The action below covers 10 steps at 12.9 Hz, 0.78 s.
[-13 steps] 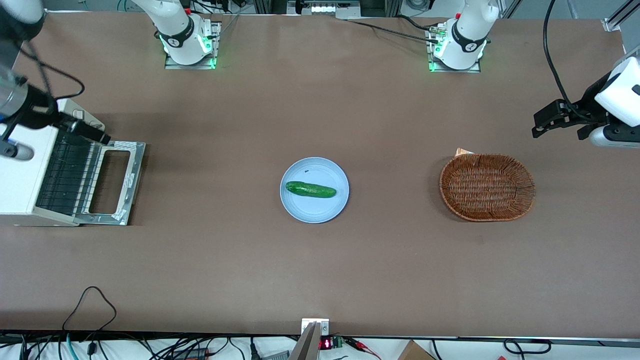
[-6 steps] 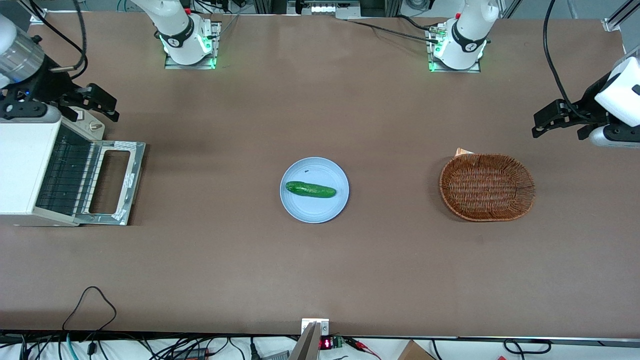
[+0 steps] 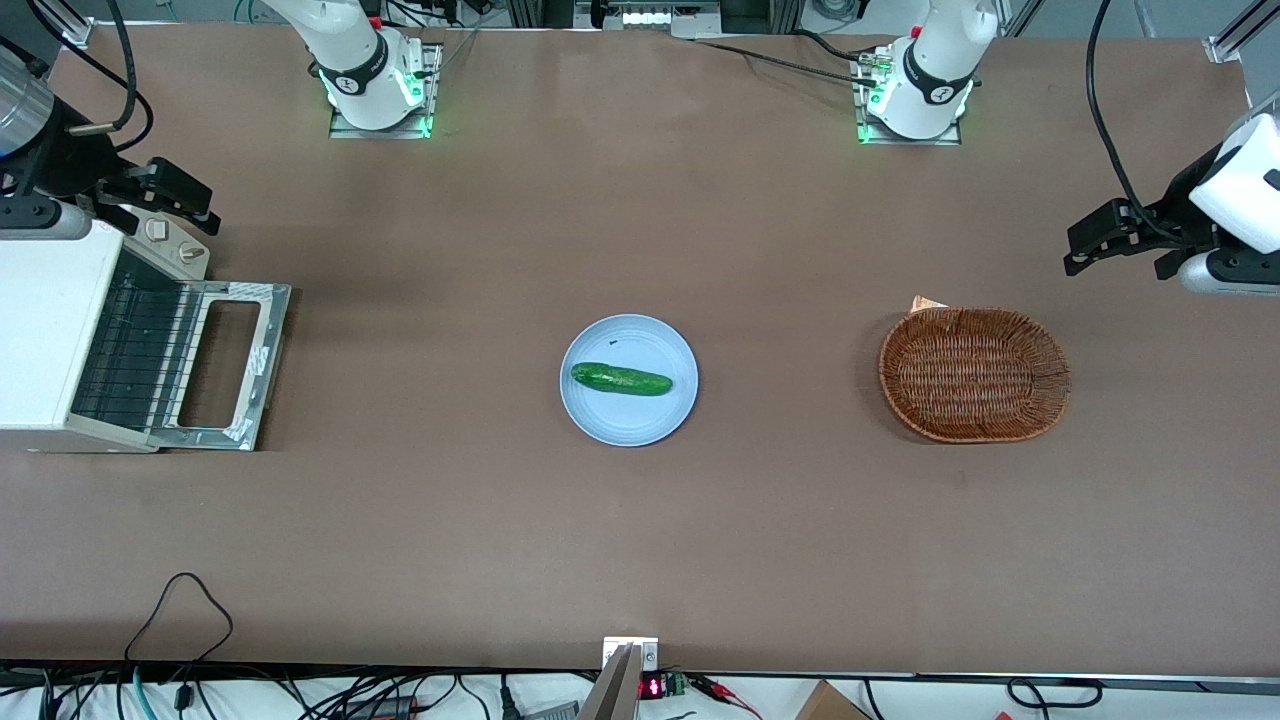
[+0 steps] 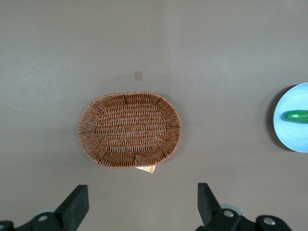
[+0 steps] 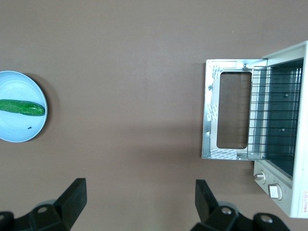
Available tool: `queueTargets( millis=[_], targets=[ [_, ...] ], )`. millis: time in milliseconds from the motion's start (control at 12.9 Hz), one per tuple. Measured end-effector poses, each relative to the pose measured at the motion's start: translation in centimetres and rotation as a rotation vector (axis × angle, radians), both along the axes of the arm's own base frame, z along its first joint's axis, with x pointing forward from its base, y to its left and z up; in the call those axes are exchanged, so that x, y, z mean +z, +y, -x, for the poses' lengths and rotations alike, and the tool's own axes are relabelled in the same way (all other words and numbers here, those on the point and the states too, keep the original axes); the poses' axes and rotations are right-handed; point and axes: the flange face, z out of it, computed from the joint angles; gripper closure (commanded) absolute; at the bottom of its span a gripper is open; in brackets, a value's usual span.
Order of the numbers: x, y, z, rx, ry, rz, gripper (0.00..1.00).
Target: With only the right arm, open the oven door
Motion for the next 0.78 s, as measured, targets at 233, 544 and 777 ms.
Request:
queueTargets(
  millis=[233,544,777],
  targets=[
    [-0.22,0.03,-0.73,0.000,0.003,0.001,0.00],
    [-0.15,0.01,-0.61,0.006,0.022,0.004,0.00],
    [-0.28,-0.21,-0.54,0.018,0.031,0.027,0.00]
  ],
)
